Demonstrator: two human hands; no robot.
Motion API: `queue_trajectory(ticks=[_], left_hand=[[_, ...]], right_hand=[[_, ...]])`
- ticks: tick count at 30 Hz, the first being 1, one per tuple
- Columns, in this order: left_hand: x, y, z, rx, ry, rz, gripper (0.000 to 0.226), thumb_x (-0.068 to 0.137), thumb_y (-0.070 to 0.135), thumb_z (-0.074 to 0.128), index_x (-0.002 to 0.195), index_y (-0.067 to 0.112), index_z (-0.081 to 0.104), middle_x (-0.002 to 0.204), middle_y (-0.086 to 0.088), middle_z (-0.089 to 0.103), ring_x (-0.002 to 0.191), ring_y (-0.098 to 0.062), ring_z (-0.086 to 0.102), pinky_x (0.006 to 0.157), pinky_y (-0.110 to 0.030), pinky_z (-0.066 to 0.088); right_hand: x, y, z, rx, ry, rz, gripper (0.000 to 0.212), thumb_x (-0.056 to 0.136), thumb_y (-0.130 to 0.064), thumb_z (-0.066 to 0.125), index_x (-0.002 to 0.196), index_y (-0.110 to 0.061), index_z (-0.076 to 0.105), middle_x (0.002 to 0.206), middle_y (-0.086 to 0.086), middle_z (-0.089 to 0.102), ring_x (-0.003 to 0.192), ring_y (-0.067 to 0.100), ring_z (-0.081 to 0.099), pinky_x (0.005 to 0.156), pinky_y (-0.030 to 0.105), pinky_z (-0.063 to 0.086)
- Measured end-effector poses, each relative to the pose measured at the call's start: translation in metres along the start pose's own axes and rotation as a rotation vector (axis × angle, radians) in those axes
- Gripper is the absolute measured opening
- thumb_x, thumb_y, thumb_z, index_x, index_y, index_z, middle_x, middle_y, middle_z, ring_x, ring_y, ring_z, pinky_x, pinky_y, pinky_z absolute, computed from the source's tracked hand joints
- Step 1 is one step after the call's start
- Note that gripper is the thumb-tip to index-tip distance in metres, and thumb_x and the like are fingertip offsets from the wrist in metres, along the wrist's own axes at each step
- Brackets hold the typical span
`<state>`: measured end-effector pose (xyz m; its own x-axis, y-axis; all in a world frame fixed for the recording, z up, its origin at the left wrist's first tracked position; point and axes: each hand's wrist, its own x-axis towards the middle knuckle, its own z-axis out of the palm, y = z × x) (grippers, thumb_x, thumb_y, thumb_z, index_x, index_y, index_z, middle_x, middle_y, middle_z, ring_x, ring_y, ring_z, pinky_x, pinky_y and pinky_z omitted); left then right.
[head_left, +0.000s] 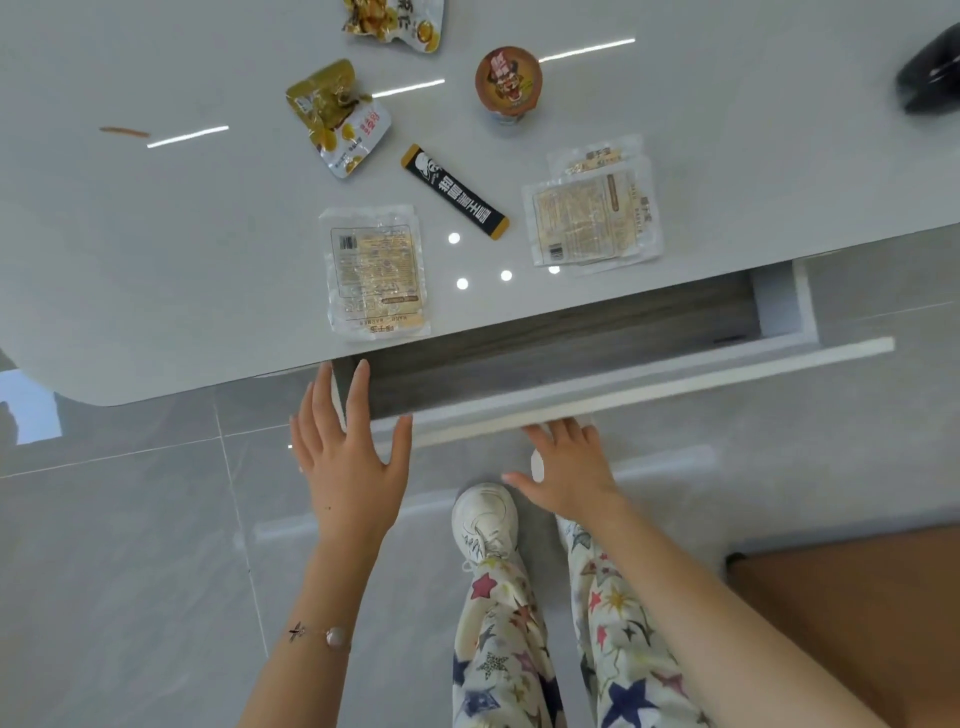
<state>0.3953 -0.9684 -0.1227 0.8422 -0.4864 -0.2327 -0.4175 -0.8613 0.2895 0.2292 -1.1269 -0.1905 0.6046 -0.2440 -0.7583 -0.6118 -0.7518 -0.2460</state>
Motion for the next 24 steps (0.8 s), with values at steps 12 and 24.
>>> queue_trajectory(ticks=[12,24], left_hand=[[0.042,0.030,-0.045,-0.102,0.014,-0.045,0.061,0.095,0.051,0.039,0.149,0.029,0.023,0.159,-0.008,0.012,0.145,-0.030,0.013,0.117,-0.055,0.013],[0.083,0.037,-0.034,-0.195,-0.036,-0.203,0.067,0.095,0.042,0.051,0.151,0.024,0.020,0.157,-0.010,0.022,0.143,-0.032,0.019,0.114,-0.053,0.021]], right_hand=[[-0.075,-0.015,-0.071,0.242,0.000,-0.109,0.075,0.086,-0.066,0.044,0.148,-0.033,0.019,0.151,-0.011,0.030,0.137,0.012,0.033,0.113,0.036,0.020],[0.019,0.030,-0.223,0.545,0.721,0.076,0.061,0.086,-0.037,0.066,0.139,-0.021,0.041,0.140,-0.002,0.050,0.128,0.019,0.044,0.108,0.042,0.037]])
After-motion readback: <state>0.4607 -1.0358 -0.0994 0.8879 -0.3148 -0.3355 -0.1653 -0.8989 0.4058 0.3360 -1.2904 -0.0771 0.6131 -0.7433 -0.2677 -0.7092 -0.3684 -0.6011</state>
